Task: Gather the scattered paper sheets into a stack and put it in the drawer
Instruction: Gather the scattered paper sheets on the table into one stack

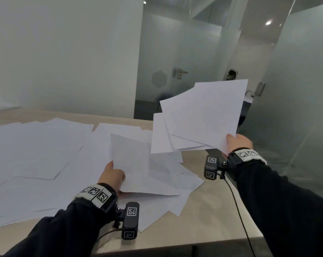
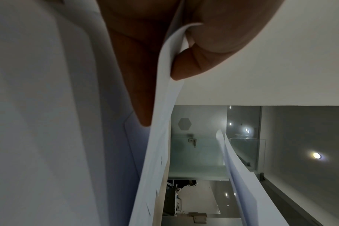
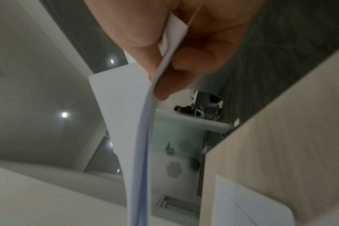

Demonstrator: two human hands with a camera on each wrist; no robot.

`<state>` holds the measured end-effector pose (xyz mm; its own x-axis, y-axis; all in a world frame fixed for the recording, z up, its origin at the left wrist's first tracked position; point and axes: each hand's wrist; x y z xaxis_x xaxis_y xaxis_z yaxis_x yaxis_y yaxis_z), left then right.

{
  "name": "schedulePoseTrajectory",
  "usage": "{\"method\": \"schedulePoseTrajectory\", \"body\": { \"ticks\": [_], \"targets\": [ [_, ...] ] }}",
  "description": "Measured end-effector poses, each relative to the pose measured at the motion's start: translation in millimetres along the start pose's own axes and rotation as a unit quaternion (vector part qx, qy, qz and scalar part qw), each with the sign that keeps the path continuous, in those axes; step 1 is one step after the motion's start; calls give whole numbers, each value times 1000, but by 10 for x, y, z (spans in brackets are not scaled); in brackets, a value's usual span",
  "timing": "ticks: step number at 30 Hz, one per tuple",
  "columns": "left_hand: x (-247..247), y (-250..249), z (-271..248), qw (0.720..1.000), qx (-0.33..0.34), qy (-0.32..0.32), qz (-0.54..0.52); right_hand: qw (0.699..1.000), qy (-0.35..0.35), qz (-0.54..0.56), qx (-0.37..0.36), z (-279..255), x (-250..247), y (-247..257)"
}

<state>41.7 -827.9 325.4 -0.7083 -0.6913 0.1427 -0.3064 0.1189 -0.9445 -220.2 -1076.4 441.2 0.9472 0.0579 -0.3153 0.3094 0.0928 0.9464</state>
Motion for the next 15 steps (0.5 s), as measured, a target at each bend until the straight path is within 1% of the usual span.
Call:
{"method": "schedulePoseTrajectory", "body": {
  "ticks": [2, 5, 7, 8, 10, 11, 12, 13, 15],
  "targets": [
    [-11, 10, -60, 1000, 1, 5, -29, 999, 36, 3, 20, -39, 195, -149],
    [-11, 13, -129, 998, 7, 6, -61, 995, 80, 20, 62, -309, 505, -283],
    [-13, 18, -143, 997, 6, 13, -71, 987, 126, 46, 85, -486, 702, -357],
    [-24, 37, -110, 998, 1, 13, -68, 980, 158, 79, 94, -592, 805, -363],
    [-43, 14, -101, 999, -6, 15, -50, 968, 207, 94, 108, -748, 963, -384],
    [-52, 3, -106, 999, -5, 17, -37, 958, 230, 98, 137, -827, 984, -337],
    [-65, -4, -102, 1000, -3, 11, -16, 953, 252, 66, 154, -861, 990, -336],
    [-75, -19, -106, 1000, -6, 5, -15, 954, 248, 13, 165, -906, 996, -357],
    [-99, -58, -111, 999, -13, -30, 14, 949, 260, 28, 177, -947, 1010, -455]
  ]
}}
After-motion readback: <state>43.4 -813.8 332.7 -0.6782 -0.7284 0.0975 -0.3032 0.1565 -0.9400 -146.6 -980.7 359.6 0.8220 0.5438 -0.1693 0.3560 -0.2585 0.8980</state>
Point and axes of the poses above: each hand's wrist, its own z-axis towards the middle knuckle, its own x-axis out of the palm, y = z × x, and after that the axes turned 10 degrees about y, right-handed
